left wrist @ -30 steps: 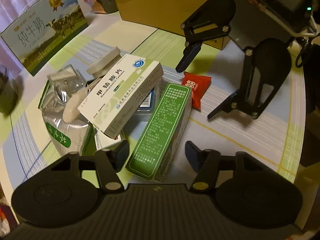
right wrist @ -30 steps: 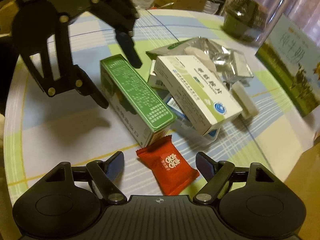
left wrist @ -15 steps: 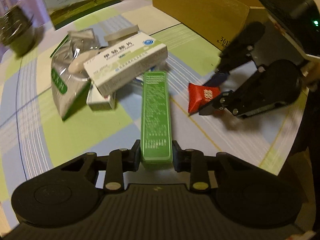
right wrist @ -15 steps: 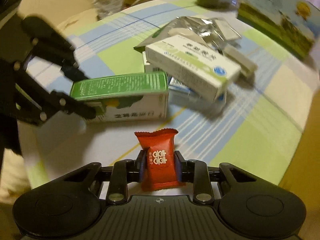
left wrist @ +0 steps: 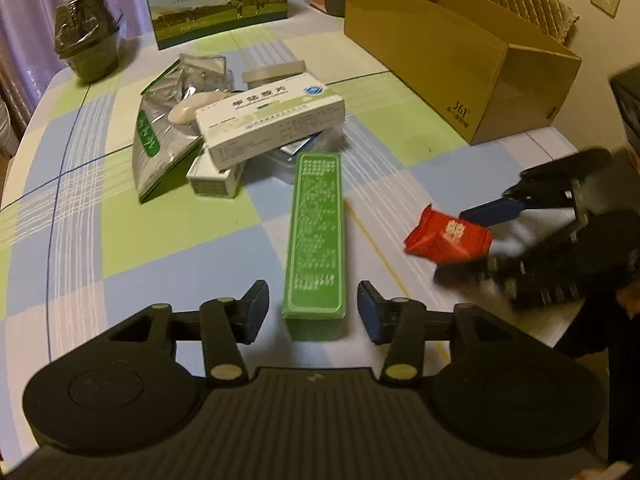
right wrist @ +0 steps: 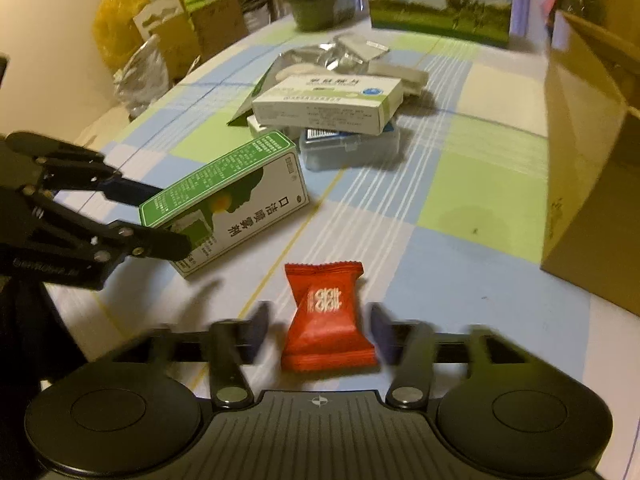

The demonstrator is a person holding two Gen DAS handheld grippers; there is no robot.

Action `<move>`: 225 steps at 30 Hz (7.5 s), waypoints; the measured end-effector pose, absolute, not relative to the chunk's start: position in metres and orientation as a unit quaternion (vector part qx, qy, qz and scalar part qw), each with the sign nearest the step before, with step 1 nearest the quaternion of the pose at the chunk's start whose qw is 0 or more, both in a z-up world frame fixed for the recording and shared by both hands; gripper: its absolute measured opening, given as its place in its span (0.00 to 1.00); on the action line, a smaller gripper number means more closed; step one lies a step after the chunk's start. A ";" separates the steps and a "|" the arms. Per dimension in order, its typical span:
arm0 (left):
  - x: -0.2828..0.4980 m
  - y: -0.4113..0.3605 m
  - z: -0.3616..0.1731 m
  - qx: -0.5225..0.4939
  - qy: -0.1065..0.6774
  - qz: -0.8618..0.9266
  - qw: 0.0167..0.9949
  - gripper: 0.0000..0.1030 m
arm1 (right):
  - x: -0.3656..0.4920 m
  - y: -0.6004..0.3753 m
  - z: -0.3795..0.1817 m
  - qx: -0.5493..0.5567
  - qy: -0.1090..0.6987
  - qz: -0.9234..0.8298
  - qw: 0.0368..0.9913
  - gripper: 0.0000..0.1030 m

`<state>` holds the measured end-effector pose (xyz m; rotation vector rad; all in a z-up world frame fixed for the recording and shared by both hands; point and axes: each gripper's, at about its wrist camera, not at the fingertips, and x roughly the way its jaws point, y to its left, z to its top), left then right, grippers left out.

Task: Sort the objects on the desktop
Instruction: 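Grasp the green medicine box with the left tool while the right tool grasps the red candy, then carry both items to the cardboard box and open both tools to drop them, then move both tools back over the pile of items on the table, then grasp the white vitamin A cream box with the left tool while the right tool grasps the Mecobalamin box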

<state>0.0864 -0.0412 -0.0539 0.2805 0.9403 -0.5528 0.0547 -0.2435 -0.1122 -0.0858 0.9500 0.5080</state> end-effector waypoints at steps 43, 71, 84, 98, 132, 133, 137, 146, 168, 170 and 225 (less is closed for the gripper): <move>0.084 -0.068 -0.032 0.142 0.430 -0.257 0.854 0.25 | 0.016 -0.265 -0.086 -0.029 0.359 0.186 0.914 0.24; 0.137 -0.260 0.066 0.098 0.324 -0.364 0.868 0.24 | 0.075 -0.439 0.041 0.037 0.248 0.001 0.968 0.24; 0.160 -0.293 0.053 0.103 0.315 -0.358 0.873 0.33 | 0.094 -0.463 0.022 0.064 0.258 -0.004 0.964 0.24; 0.148 -0.245 0.052 0.068 0.321 -0.329 0.886 0.43 | 0.102 -0.457 0.014 0.061 0.269 -0.002 0.961 0.24; 0.089 -0.075 0.033 0.050 0.350 -0.217 0.910 0.77 | -0.005 -0.340 0.005 0.003 0.230 0.082 0.970 0.98; 0.086 -0.068 0.031 0.055 0.351 -0.213 0.910 0.77 | -0.005 -0.333 0.003 -0.002 0.234 0.086 0.968 0.98; 0.082 -0.039 0.026 0.070 0.354 -0.196 0.912 0.78 | -0.007 -0.313 -0.002 -0.009 0.249 0.118 0.961 0.98; 0.085 0.002 0.018 0.093 0.362 -0.187 0.909 0.79 | 0.005 -0.278 -0.002 -0.074 0.255 0.171 0.949 0.98; 0.143 0.003 -0.035 0.149 0.379 -0.253 0.877 0.80 | 0.115 -0.201 -0.017 -0.305 0.295 0.343 0.838 0.98; 0.151 0.000 -0.042 0.152 0.382 -0.256 0.875 0.80 | 0.128 -0.194 -0.022 -0.320 0.310 0.359 0.820 0.98; 0.121 -0.018 -0.074 0.085 0.441 -0.234 0.862 0.32 | 0.160 -0.205 -0.080 -0.216 0.518 0.301 0.771 0.67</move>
